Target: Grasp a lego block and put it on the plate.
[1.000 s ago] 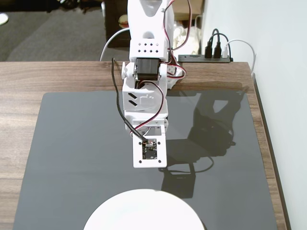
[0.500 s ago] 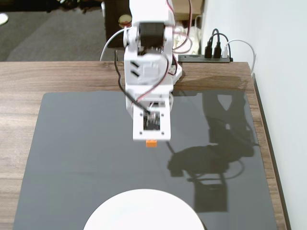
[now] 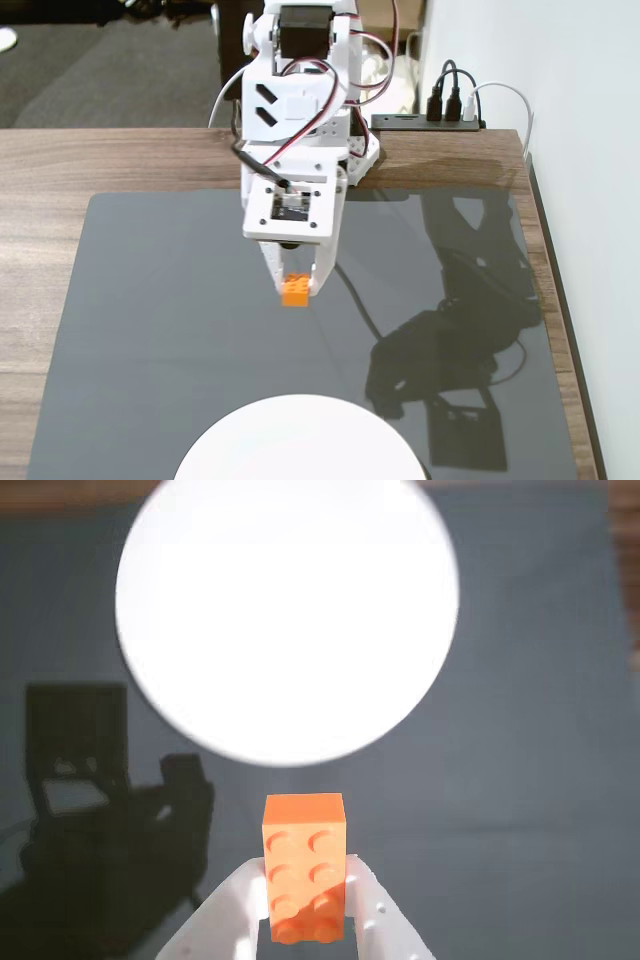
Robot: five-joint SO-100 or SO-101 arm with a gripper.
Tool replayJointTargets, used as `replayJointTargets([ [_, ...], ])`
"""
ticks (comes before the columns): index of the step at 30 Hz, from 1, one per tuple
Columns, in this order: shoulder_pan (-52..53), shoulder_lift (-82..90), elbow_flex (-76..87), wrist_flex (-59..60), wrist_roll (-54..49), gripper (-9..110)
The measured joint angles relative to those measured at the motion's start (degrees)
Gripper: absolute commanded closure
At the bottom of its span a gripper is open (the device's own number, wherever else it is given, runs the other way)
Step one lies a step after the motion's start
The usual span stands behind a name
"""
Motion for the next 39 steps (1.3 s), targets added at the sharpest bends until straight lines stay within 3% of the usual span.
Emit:
replayJointTargets([
  [9, 1.7, -6.2, -6.5, -3.3, 0.4, 97],
  [25, -0.3, -31.5, -22.6, -4.7, 0.7, 97],
  [39, -1.3, -41.1, -26.8, -6.9, 2.0, 97],
])
